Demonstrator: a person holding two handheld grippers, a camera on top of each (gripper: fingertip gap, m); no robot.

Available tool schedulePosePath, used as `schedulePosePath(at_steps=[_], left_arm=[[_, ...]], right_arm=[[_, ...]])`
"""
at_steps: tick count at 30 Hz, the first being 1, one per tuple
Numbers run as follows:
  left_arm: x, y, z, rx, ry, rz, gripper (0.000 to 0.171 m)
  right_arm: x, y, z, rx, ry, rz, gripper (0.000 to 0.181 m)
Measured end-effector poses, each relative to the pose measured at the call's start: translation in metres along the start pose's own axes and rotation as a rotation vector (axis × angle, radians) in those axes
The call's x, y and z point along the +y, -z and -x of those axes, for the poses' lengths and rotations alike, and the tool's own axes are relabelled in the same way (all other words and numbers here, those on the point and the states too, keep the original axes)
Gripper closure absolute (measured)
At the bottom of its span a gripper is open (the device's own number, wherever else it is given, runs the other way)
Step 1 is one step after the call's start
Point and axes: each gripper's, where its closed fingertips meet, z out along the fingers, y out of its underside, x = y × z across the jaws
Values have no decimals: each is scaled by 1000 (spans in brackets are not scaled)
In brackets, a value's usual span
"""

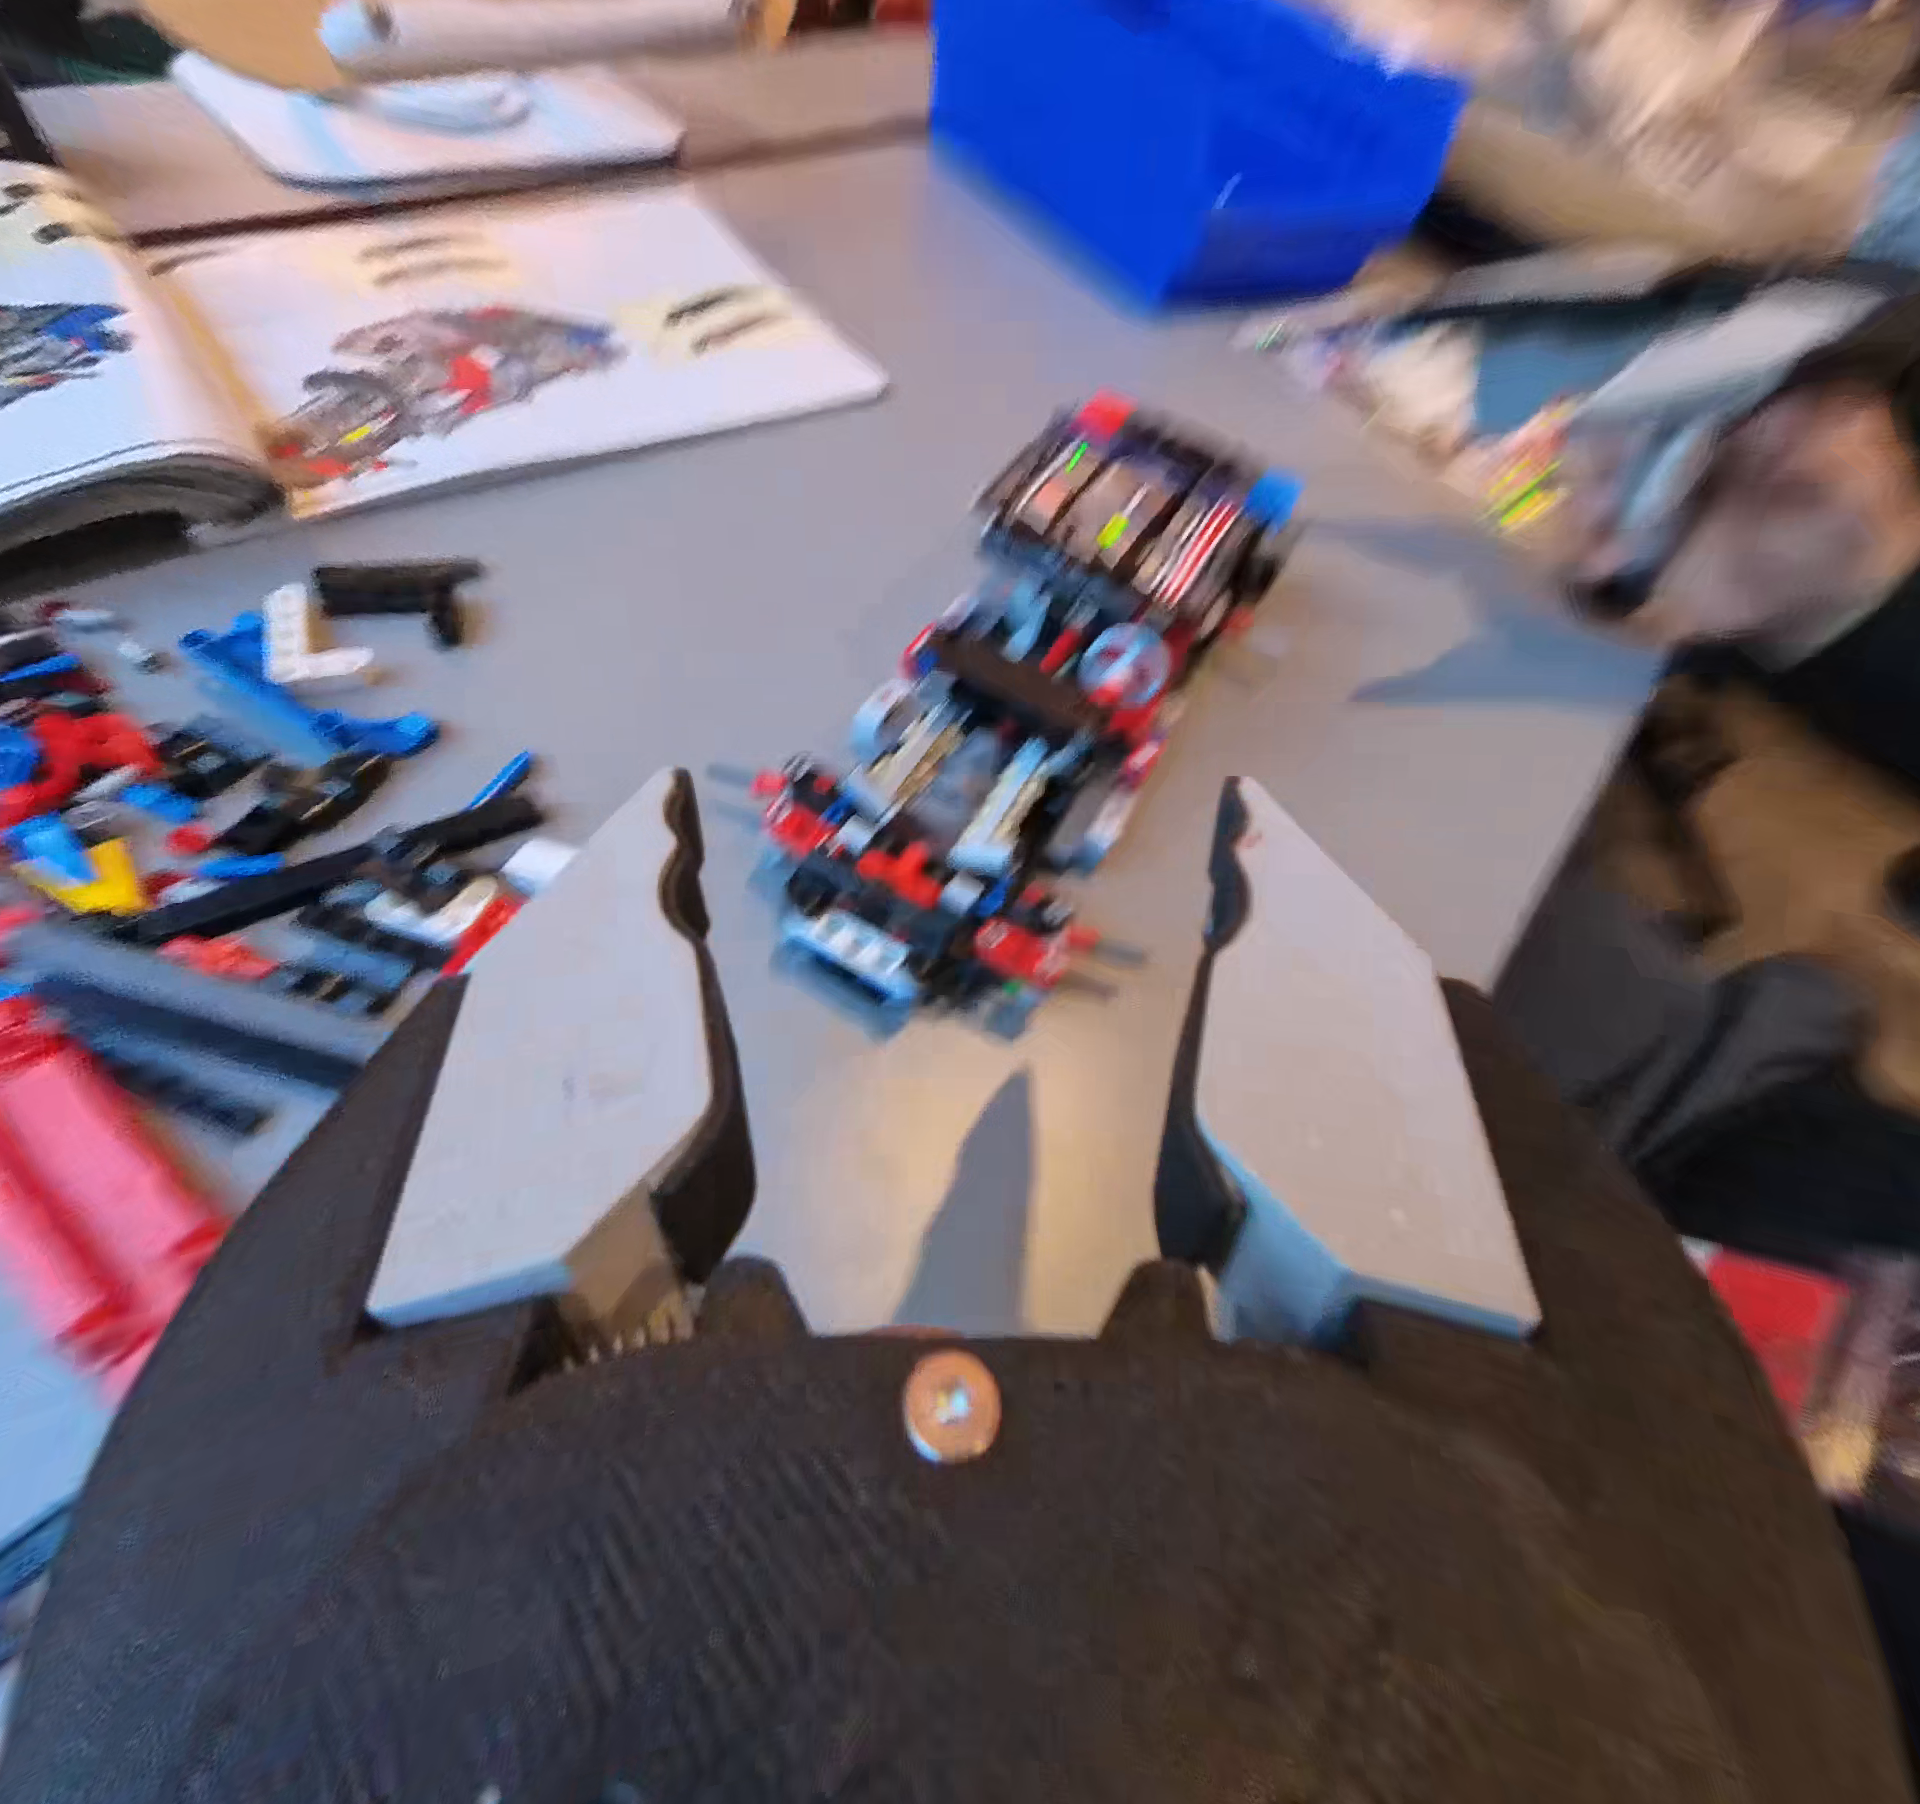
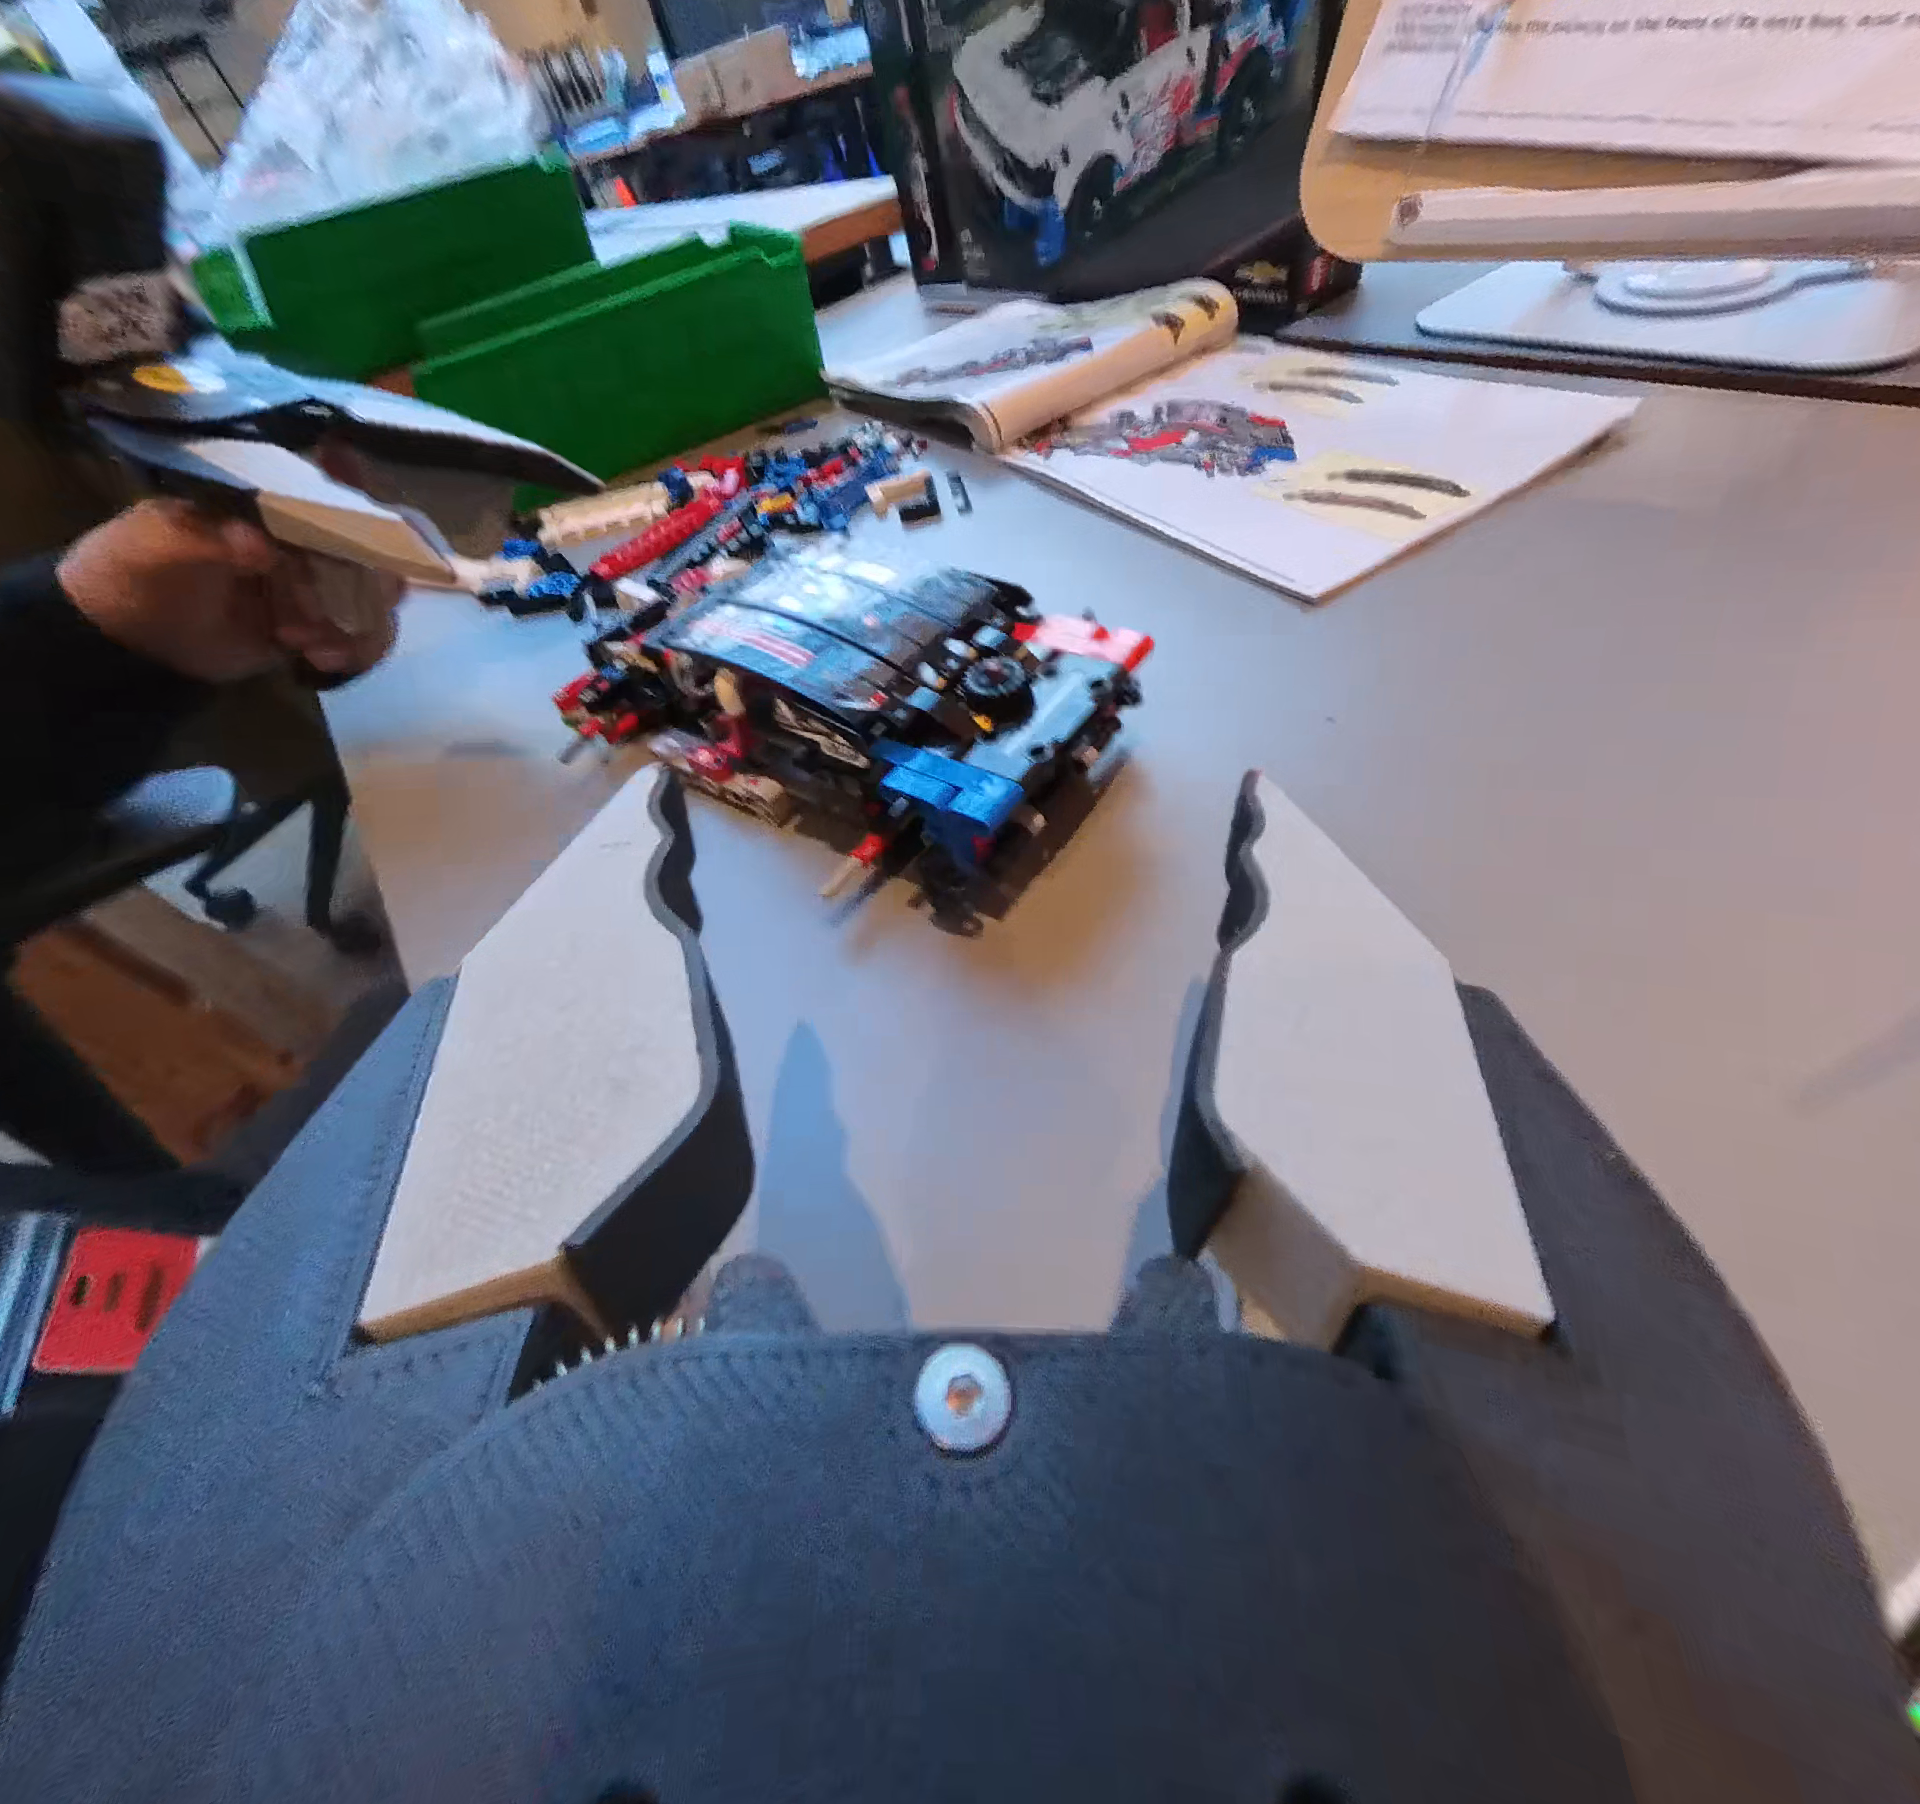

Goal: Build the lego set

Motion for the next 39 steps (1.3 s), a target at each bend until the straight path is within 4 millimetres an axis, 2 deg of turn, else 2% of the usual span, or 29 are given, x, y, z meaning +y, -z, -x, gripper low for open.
schedulePosePath(at_steps=[2,4,7,11,14,18,20,24,28,33,37,39], left_arm=[[-29,9,-12,112,104,-152,85],[-40,10,-16,143,63,-223,93],[-21,-4,-4,36,-115,-160,94],[-19,-4,-4,4,-220,-232,99],[-20,-5,-13,39,-210,-272,101],[-11,-14,-25,67,-232,-260,103],[-12,-17,-25,67,-239,-268,102],[-21,-16,-11,35,-208,-322,104],[-27,-6,4,-4,-148,-373,108],[-25,-11,8,-24,-144,-347,105],[-27,-14,15,-46,-128,-337,113],[-43,-24,25,-65,-155,-297,116]], right_arm=[[-12,4,12,-6,12,-61,83],[-13,6,15,7,35,-58,86],[5,3,5,59,72,27,86],[23,0,-11,112,120,67,88],[15,-2,-15,117,155,28,102],[15,-10,-27,113,166,58,99],[12,-13,-33,116,172,50,98],[5,-13,-41,106,137,9,98],[0,-11,-44,76,100,-26,101],[-3,-19,-48,54,110,-27,104],[-9,-25,-51,0,64,-50,106],[-13,-29,-52,-46,15,-70,105]])
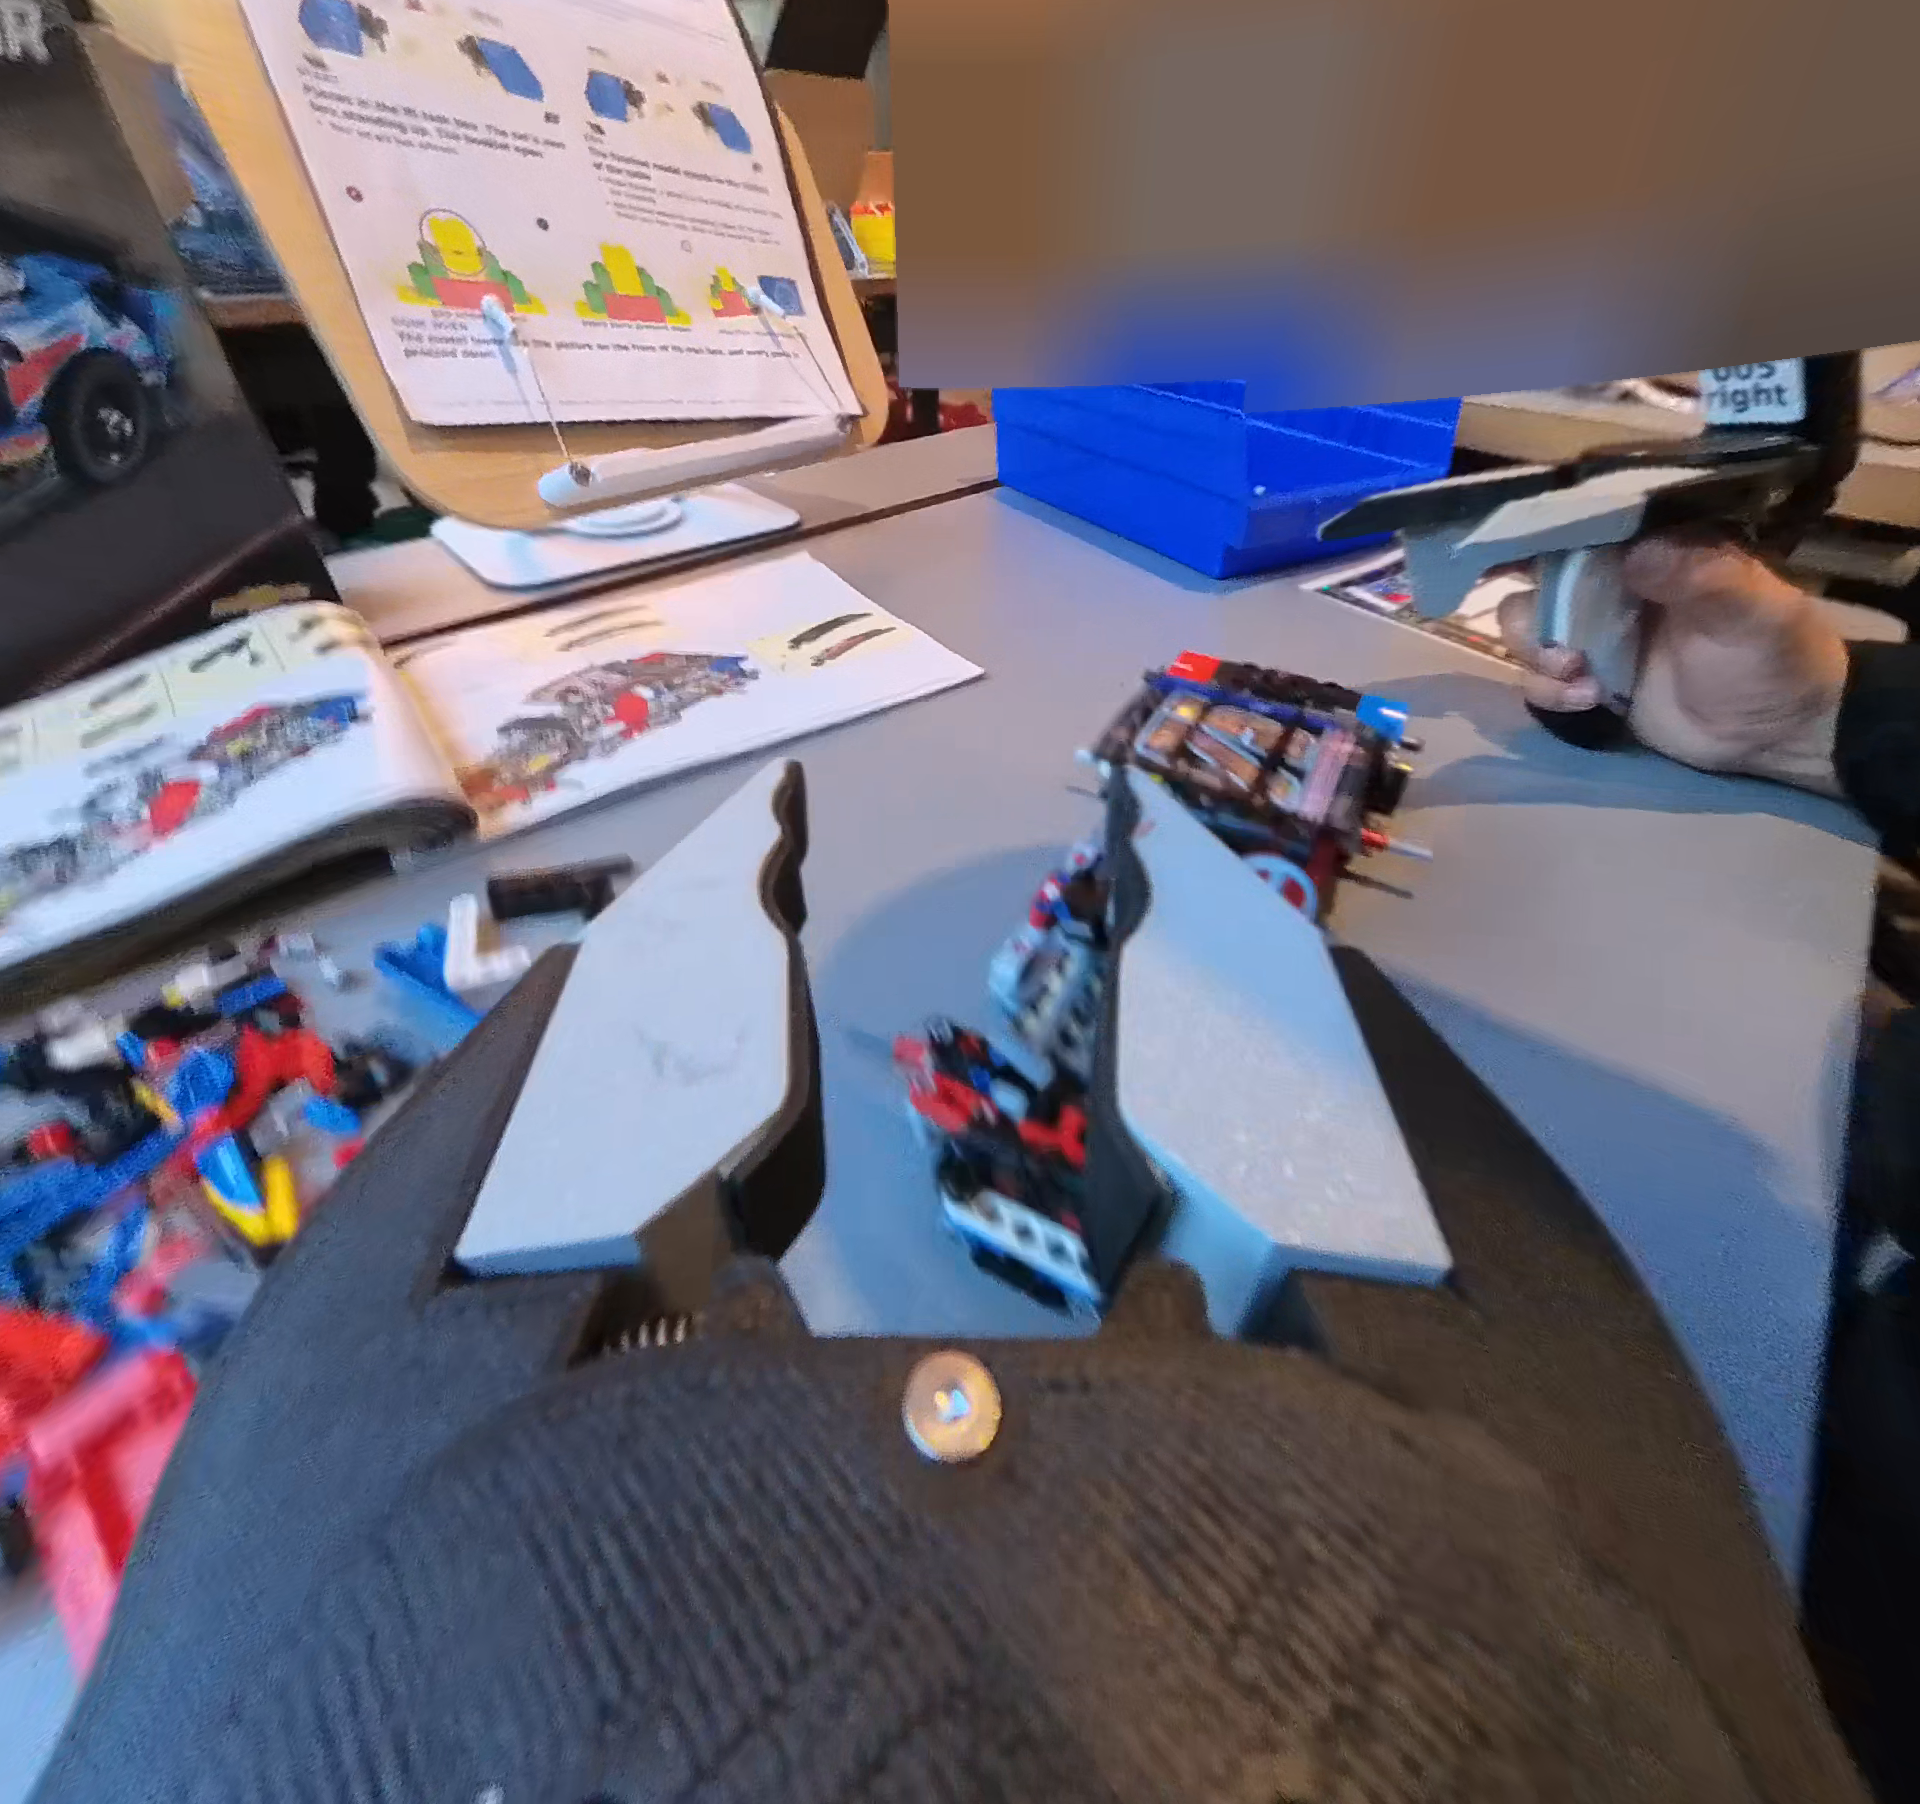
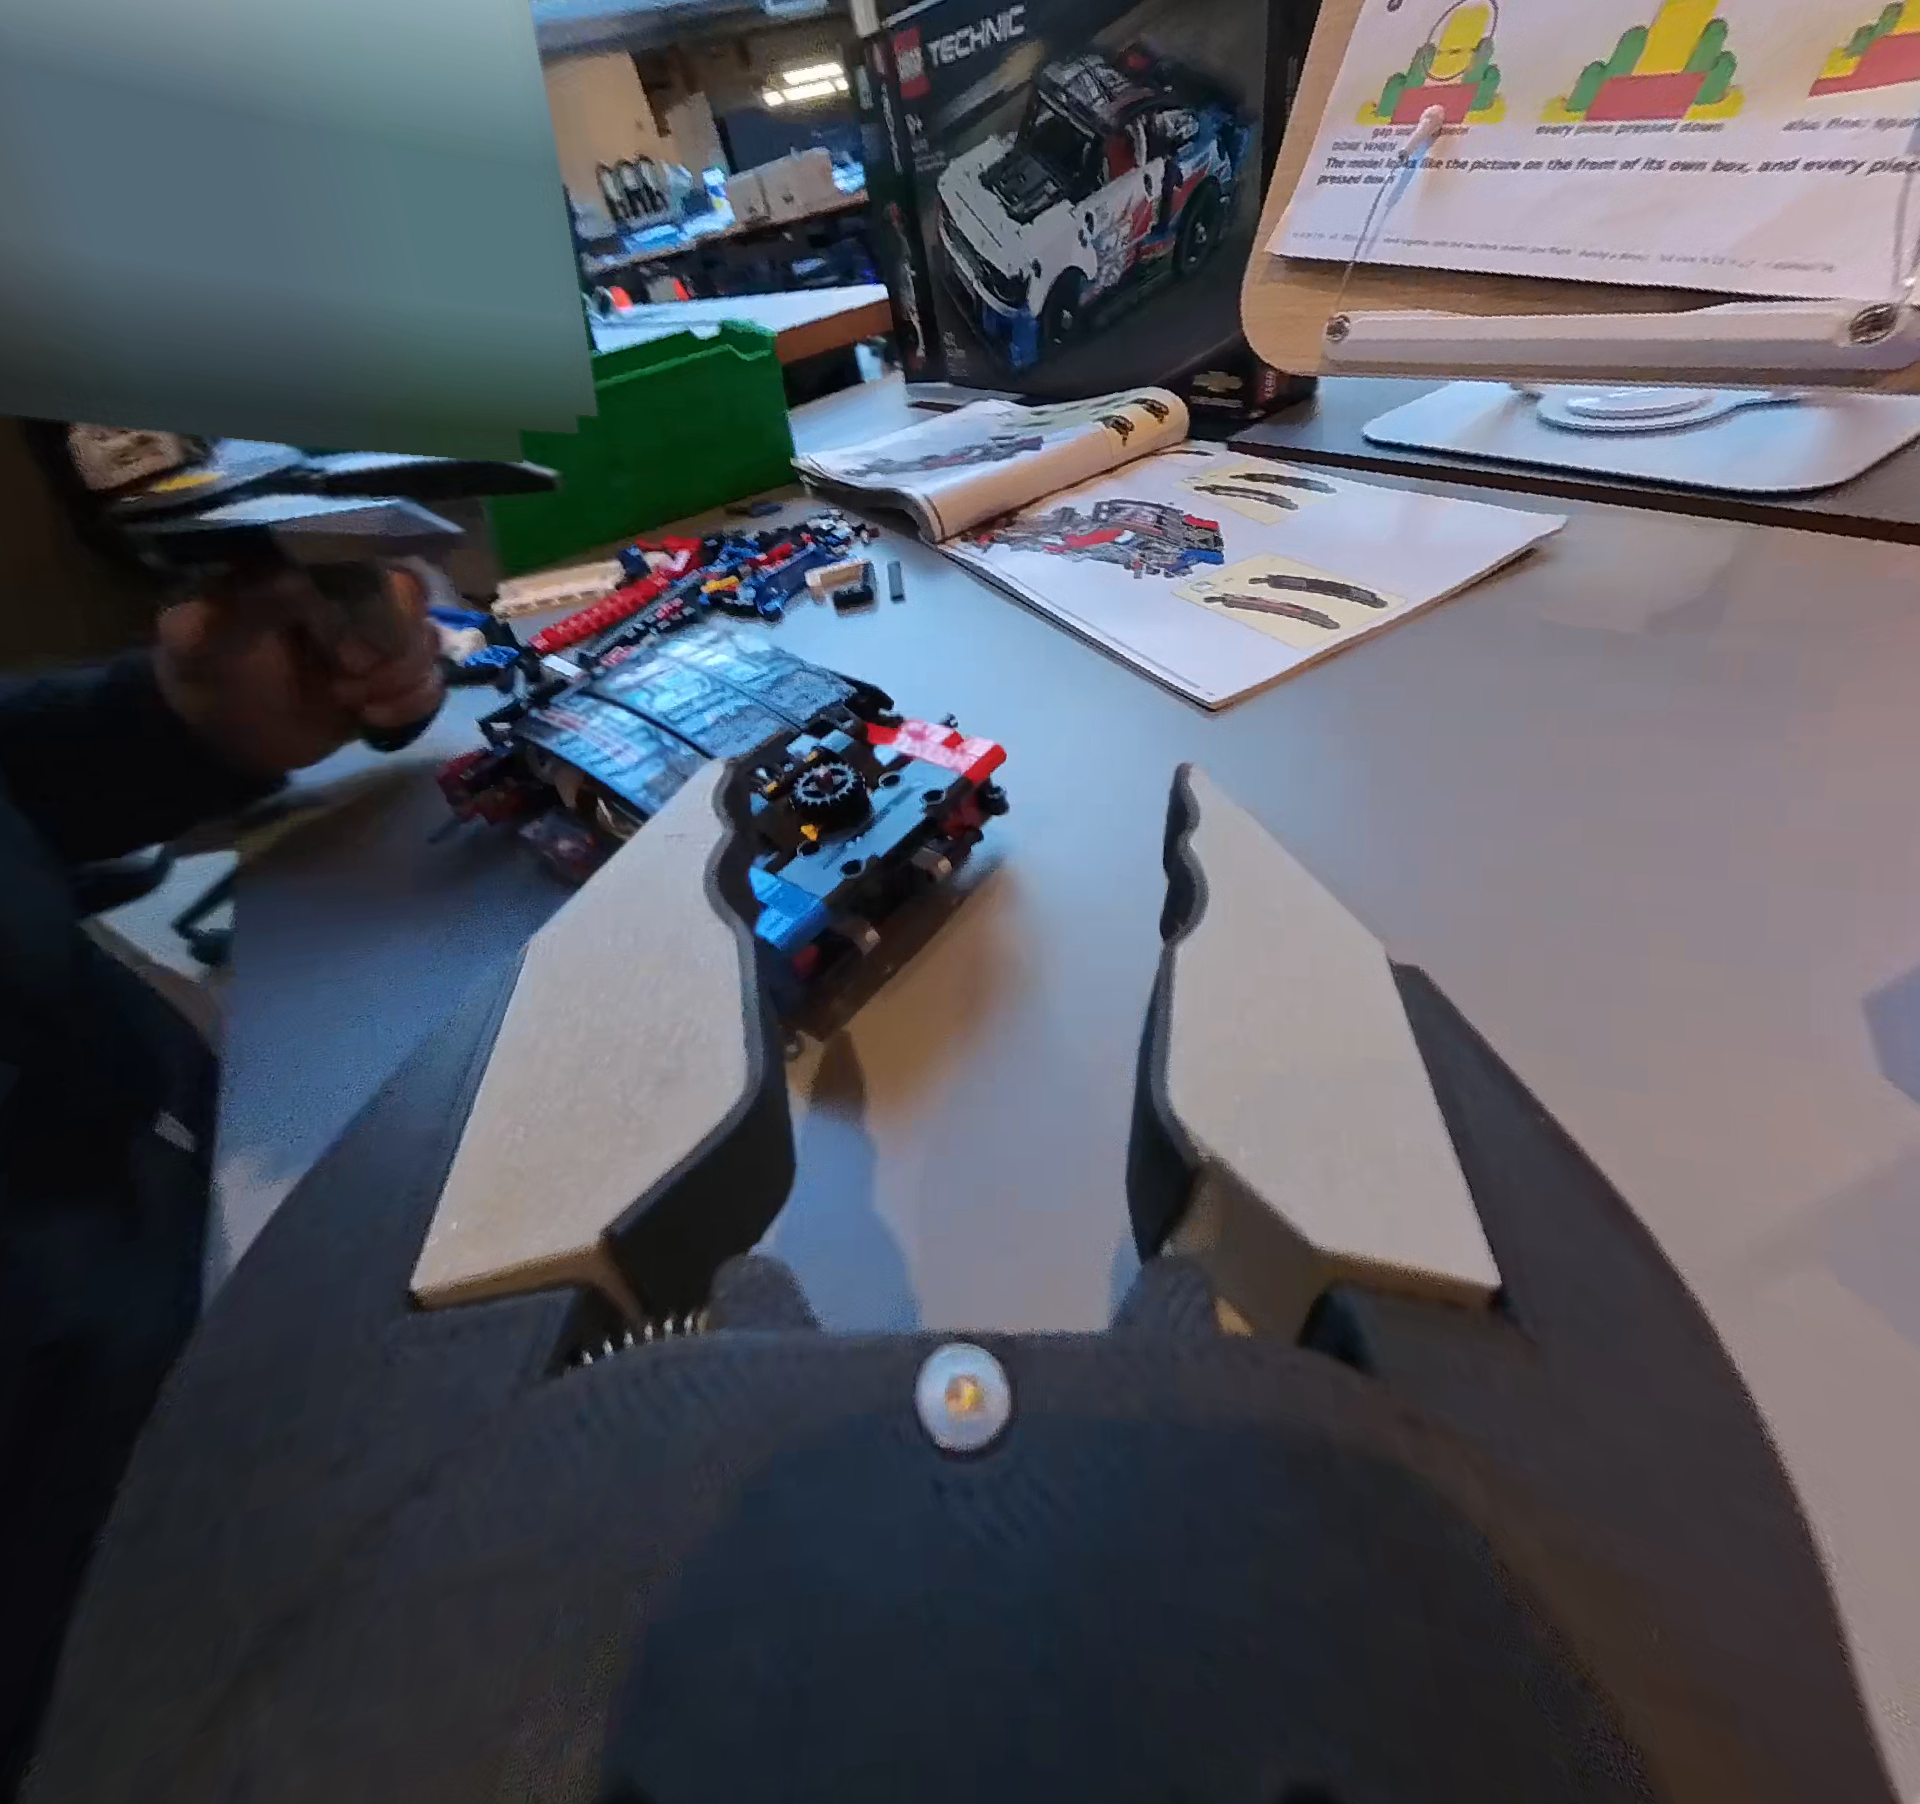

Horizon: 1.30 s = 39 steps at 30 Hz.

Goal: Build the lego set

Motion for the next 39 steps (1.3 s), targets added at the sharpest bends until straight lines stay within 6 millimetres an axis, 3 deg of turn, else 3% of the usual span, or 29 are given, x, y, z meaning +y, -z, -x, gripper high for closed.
schedulePosePath(at_steps=[2,3,5,6,8,9,11,13,17,18,20,22,25,29,32,34,35,37,39], left_arm=[[-22,-29,13,31,-28,101,110],[-31,-48,22,43,-26,175,99],[-35,-94,42,66,-18,364,85],[-28,-119,49,106,-22,470,74],[-4,-170,79,93,-58,656,91],[15,-192,95,63,-86,750,85],[62,-220,125,-22,-100,982,55],[97,-224,129,-2,-27,1134,54],[95,-228,137,-32,2,1012,69],[93,-227,137,-36,4,996,84],[90,-225,137,-20,-1,954,148],[90,-223,138,-12,23,907,167],[90,-224,141,1,102,863,171],[89,-223,142,42,181,841,171],[89,-219,143,62,178,855,171],[89,-219,144,78,209,846,171],[89,-219,144,87,227,838,171],[88,-219,144,98,249,815,171],[83,-217,145,101,250,779,171]], right_arm=[[-4,-3,-1,-31,-27,-22,104],[-6,-4,-2,-41,-28,-31,104],[-6,-5,-2,-37,-23,-31,105],[-6,-5,-1,-33,-15,-32,105],[-7,-4,1,-31,3,-43,105],[-7,-4,3,-32,3,-46,104],[-7,-2,6,-40,-8,-44,104],[-8,1,7,-33,-11,-49,103],[-20,3,6,-41,-39,-49,104],[-23,-1,2,-38,-50,-17,104],[-31,-18,-8,-37,-44,93,106],[-42,-42,-23,-32,6,194,99],[-47,-89,-55,-14,91,329,105],[-12,-153,-101,-45,159,571,119],[16,-180,-109,-84,240,688,110],[30,-190,-115,-48,403,740,116],[34,-194,-118,-28,486,756,126],[32,-204,-118,-1,626,733,181],[19,-211,-117,32,677,704,181]])
